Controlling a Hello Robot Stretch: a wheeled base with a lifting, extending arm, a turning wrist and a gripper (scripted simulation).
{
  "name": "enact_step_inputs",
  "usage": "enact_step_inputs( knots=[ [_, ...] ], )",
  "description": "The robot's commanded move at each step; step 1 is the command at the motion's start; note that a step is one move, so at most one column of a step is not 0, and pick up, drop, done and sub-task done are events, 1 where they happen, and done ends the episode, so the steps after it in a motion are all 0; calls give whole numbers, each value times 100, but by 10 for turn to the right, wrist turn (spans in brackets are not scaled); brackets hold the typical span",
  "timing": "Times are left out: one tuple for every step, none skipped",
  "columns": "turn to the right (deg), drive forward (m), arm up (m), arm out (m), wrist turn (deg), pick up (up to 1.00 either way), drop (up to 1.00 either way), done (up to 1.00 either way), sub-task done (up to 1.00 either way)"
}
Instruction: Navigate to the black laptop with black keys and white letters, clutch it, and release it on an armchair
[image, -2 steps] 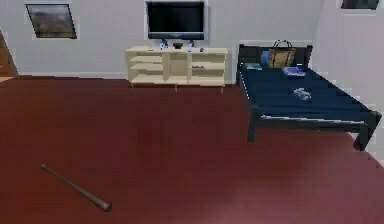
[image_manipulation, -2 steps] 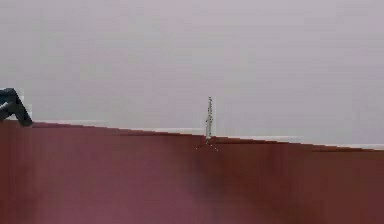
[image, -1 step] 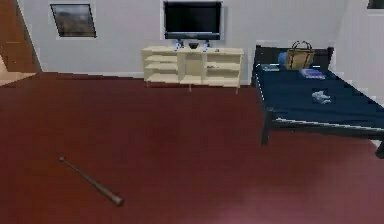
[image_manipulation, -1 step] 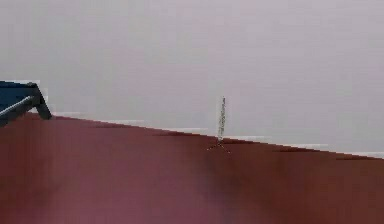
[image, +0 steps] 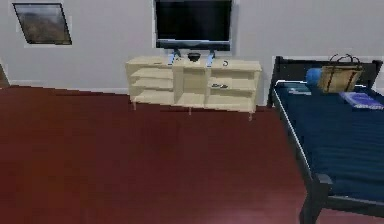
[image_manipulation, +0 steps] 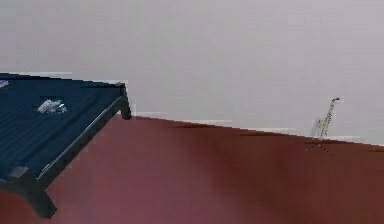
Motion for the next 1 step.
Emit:
enact_step_inputs(
  knots=[
    [30,0,0,0,0,0,0,0,0]
  ],
)
